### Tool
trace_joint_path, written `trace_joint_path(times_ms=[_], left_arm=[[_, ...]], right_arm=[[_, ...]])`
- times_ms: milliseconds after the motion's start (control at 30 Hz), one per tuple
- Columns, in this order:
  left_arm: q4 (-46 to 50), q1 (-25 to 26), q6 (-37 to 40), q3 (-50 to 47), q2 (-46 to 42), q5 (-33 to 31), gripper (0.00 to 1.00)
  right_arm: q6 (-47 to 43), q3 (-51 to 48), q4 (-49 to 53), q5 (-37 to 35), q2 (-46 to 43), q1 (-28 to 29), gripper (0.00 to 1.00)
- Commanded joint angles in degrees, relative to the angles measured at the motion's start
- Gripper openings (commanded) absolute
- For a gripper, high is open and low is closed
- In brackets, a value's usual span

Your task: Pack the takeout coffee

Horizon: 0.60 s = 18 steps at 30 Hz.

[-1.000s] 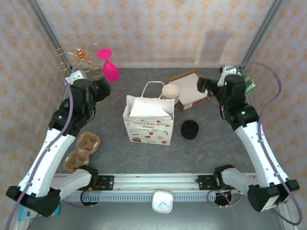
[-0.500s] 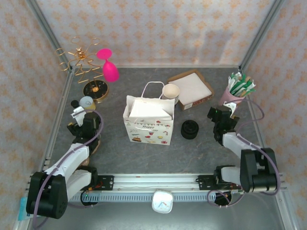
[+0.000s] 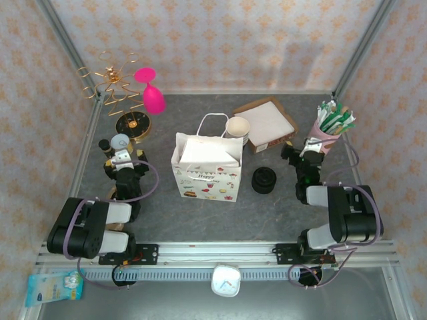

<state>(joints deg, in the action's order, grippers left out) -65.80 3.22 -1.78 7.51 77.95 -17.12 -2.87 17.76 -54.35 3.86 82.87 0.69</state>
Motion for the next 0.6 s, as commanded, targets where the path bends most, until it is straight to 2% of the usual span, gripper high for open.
trace_joint_path(times_ms=[0, 100, 133, 200, 267, 333, 567], left_arm=[[-10.9, -1.0, 1.0, 1.4, 4.3, 6.8, 1.0], [-19.1, -1.7, 2.0, 1.4, 11.3, 10.9, 1.0], [-17.6, -1.7, 1.9, 2.1, 10.8, 10.8, 1.0], [-8.2, -1.9, 0.1, 4.8, 9.0, 8.3, 1.0], [-12.3, -2.1, 0.4, 4.0, 10.5, 8.1, 1.0], [-9.6, -2.0, -0.1, 4.7, 9.8, 8.0, 1.0], [-11.0, -2.0, 0.1, 4.3, 10.1, 7.8, 1.0]], right_arm=[[-1.2, -4.4, -15.6, 4.6, 3.6, -0.2, 1.0], [-0.5, -4.7, -16.3, 3.3, 4.0, -0.2, 1.0], [-0.4, -4.7, -16.4, 2.9, 4.2, -0.2, 1.0], [0.6, -4.4, -15.8, 0.0, 4.1, -0.1, 1.0], [0.7, -4.3, -15.5, -0.1, 4.1, 0.0, 1.0], [0.7, -4.3, -15.5, 0.0, 4.1, 0.0, 1.0], [0.6, -3.6, -14.8, -0.4, 4.6, 0.2, 0.99]])
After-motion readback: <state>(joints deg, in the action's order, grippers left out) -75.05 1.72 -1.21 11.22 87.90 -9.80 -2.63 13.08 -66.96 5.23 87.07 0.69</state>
